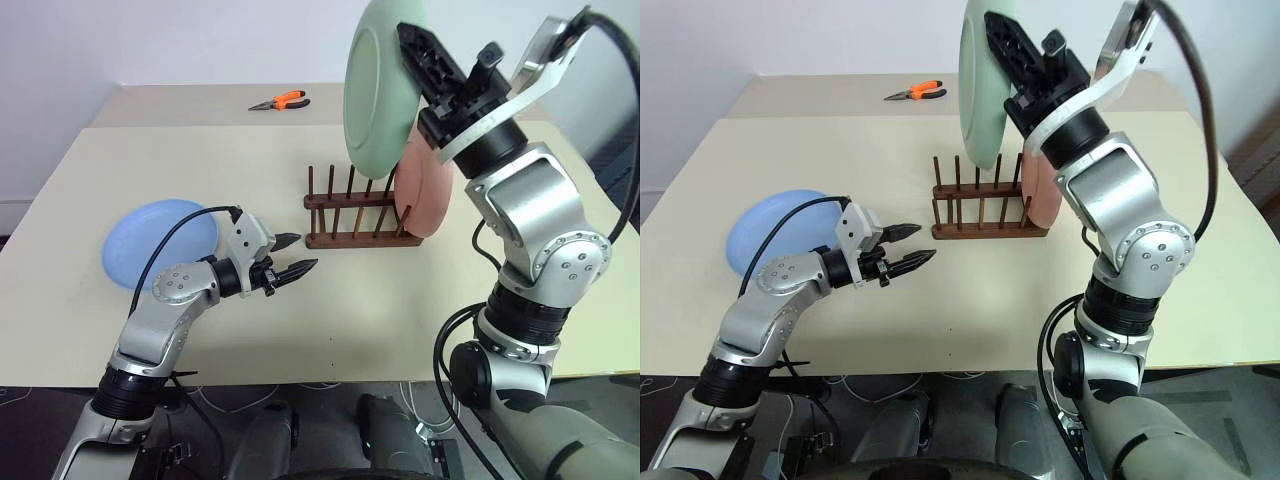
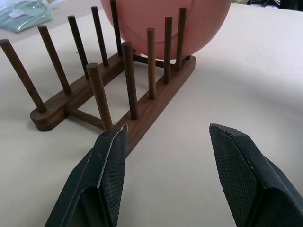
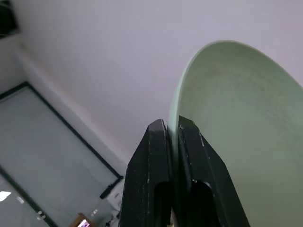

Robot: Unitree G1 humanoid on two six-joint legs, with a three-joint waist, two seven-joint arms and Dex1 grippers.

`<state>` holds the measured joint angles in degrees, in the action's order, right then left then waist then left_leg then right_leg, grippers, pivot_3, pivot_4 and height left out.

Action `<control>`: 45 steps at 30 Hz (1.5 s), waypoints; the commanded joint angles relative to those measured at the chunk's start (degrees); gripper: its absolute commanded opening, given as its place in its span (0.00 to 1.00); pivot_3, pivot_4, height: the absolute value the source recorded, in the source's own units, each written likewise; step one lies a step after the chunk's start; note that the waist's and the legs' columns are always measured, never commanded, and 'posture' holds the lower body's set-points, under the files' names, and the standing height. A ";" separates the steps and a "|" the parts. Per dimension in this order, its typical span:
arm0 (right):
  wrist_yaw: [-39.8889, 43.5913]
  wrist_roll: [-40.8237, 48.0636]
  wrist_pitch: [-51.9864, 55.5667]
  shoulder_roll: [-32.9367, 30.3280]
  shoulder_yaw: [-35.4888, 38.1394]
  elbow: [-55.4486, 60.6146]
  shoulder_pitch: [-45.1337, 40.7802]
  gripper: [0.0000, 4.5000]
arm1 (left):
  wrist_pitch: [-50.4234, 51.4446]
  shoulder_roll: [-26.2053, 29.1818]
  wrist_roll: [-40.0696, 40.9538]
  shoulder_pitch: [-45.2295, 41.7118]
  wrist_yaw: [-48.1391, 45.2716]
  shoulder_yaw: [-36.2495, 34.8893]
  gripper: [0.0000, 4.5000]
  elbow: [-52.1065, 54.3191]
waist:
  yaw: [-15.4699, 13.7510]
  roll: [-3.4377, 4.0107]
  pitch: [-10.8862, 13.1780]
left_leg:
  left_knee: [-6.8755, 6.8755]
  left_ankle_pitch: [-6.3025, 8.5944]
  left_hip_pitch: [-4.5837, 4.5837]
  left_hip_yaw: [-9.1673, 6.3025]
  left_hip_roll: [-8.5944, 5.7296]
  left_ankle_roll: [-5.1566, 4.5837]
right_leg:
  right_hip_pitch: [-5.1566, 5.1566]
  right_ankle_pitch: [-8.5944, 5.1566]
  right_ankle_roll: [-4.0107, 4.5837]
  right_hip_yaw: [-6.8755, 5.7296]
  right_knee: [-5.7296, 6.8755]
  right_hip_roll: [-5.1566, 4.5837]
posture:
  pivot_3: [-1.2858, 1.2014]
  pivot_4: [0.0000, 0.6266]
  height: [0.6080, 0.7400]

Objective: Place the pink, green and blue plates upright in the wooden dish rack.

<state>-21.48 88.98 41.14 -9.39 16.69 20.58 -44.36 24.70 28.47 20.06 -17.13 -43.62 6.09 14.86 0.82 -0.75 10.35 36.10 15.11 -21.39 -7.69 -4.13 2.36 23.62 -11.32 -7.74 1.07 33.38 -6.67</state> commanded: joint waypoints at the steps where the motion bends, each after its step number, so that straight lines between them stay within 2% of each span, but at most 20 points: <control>1: -0.65 -0.41 -1.54 0.23 -1.71 -0.21 0.71 0.01 | 1.23 0.11 1.20 -1.02 0.32 -0.94 0.62 3.29 | 0.09 0.01 0.00 | -0.01 0.00 0.01 0.00 0.00 0.00 | 0.00 0.00 0.00 0.00 0.01 0.01 | 0.52 0.24 1.00; 7: 1.39 -2.49 -0.63 -1.66 -3.05 -3.84 3.10 0.01 | 3.34 0.25 1.76 -1.11 0.75 -1.01 0.62 5.09 | 0.16 0.02 0.00 | -0.01 0.00 0.01 0.02 0.02 0.00 | 0.02 0.00 0.00 0.00 0.02 0.04 | 0.52 0.24 1.00; 12: 5.31 -9.23 -0.29 -3.04 -5.02 -8.00 4.87 0.01 | 4.09 0.45 1.84 -0.96 0.91 -1.27 0.62 5.78 | 0.15 0.02 0.00 | -0.01 0.00 0.01 0.04 0.02 0.00 | 0.01 -0.01 0.00 0.01 0.02 0.04 | 0.52 0.24 1.00; 15: 6.93 -11.90 -0.41 -3.17 -5.45 -9.19 4.70 0.23 | 4.30 0.64 1.99 -0.69 1.03 -1.46 0.62 6.03 | 0.17 0.03 0.01 | -0.01 0.00 0.01 0.04 0.02 0.00 | 0.02 -0.01 0.00 0.01 0.02 0.05 | 0.52 0.24 1.00; 17: 9.18 -15.46 -0.52 -4.39 -6.43 -8.75 4.18 0.45 | 5.31 0.60 2.93 -0.47 1.10 -2.02 0.62 6.12 | 0.17 0.03 0.01 | -0.01 0.00 0.00 0.04 0.02 0.00 | 0.03 -0.01 0.00 0.01 0.02 0.05 | 0.52 0.24 1.00; 19: 13.55 -22.92 -1.74 -7.75 -9.11 -6.39 3.04 0.67 | 5.90 0.44 3.45 -0.27 1.82 -2.94 0.74 5.90 | 0.16 0.04 0.02 | 0.01 0.00 0.00 0.05 0.02 0.00 | 0.03 0.00 0.00 0.01 0.02 0.05 | 0.52 0.24 1.00; 21: 19.04 -32.03 -5.15 -12.25 -12.04 -3.93 1.68 0.88 | 5.98 0.15 3.35 -0.30 3.27 -4.23 0.91 4.90 | 0.06 0.06 0.03 | 0.02 0.00 -0.01 0.06 0.02 0.00 | 0.03 -0.01 -0.01 0.01 0.01 0.05 | 0.52 0.24 1.00; 22: 21.86 -36.13 -7.20 -14.45 -13.01 -3.08 0.93 0.90 | 5.37 -0.47 3.03 -0.62 4.98 -5.61 0.99 4.00 | 0.07 0.06 0.03 | 0.02 0.00 -0.02 0.06 0.01 0.00 | 0.03 -0.01 -0.02 0.01 0.01 0.05 | 0.52 0.24 1.00; 26: 31.37 -46.33 -12.64 -20.61 -15.18 -1.38 -1.90 0.90 | 2.71 -4.16 -1.29 -3.50 18.09 -13.32 0.99 -3.06 | 0.01 0.00 0.01 | 0.02 0.00 -0.01 0.05 0.02 0.00 | 0.01 -0.01 -0.06 -0.02 -0.01 0.05 | 0.52 0.24 1.00; 27: 34.21 -48.22 -13.46 -21.84 -16.18 -0.82 -2.23 1.00 | 2.55 -4.83 -2.26 -4.21 21.64 -15.43 1.00 -4.75 | 0.05 -0.01 0.00 | 0.01 0.00 0.02 0.05 0.02 0.00 | 0.00 -0.01 -0.06 -0.02 -0.01 0.05 | 0.52 0.24 1.00; 30: 42.77 -55.85 -16.43 -26.03 -21.94 1.99 -2.08 1.00 | 4.56 -6.28 -5.95 -6.59 35.34 -23.08 1.00 -9.93 | 0.26 -0.07 -0.02 | -0.01 0.00 0.03 0.05 0.04 0.00 | 0.01 -0.04 -0.11 -0.03 -0.02 0.06 | 0.52 0.24 1.00; 33: 47.00 -61.26 -18.68 -26.62 -25.55 2.98 -1.03 1.00 | 8.78 -6.81 -8.52 -7.79 46.56 -29.65 1.00 -12.57 | 0.30 -0.11 -0.04 | -0.02 0.00 0.03 0.05 0.06 0.01 | 0.03 -0.03 -0.12 -0.03 -0.01 0.07 | 0.52 0.24 1.00; 36: 50.21 -64.99 -20.73 -25.17 -28.44 2.77 1.03 1.00 | 15.10 -9.09 -6.88 -8.36 57.17 -39.73 1.00 -11.82 | -0.01 -0.27 -0.07 | 0.02 0.00 0.01 0.02 0.03 0.03 | 0.01 0.00 -0.08 -0.03 -0.03 0.04 | 0.52 0.24 1.00; 40: 53.21 -67.58 -21.94 -23.73 -29.28 1.87 2.64 1.00 | 22.98 -13.36 -1.75 -7.95 61.99 -47.91 1.00 -6.88 | -0.52 -0.48 0.01 | 0.06 -0.03 -0.03 -0.04 -0.03 0.08 | -0.01 0.01 -0.09 -0.05 -0.03 0.00 | 0.52 0.24 1.00; 44: 55.35 -69.30 -22.62 -22.35 -29.00 1.12 3.47 1.00 | 29.45 -17.10 3.51 -7.81 63.23 -52.73 1.00 -2.97 | -0.73 -0.71 -0.07 | 0.09 -0.03 -0.03 -0.10 -0.04 0.11 | -0.06 0.01 -0.08 -0.11 -0.03 -0.01 | 0.52 0.24 1.00; 45: 55.84 -69.75 -22.86 -21.98 -29.10 0.86 3.62 1.00 | 31.52 -18.57 6.00 -7.68 63.31 -54.45 0.94 -2.33 | -0.67 -0.72 -0.07 | 0.08 -0.04 -0.02 -0.10 -0.03 0.12 | -0.06 0.01 -0.08 -0.11 -0.03 0.00 | 0.52 0.24 1.00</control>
<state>33.64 20.11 19.80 -32.04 -13.38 20.97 -40.67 53.80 10.56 22.64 -24.67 19.27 -46.14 9.55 0.15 -1.46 10.27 36.17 15.08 -21.40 -7.78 -4.16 2.49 23.56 -11.31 -7.82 0.96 33.36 -6.68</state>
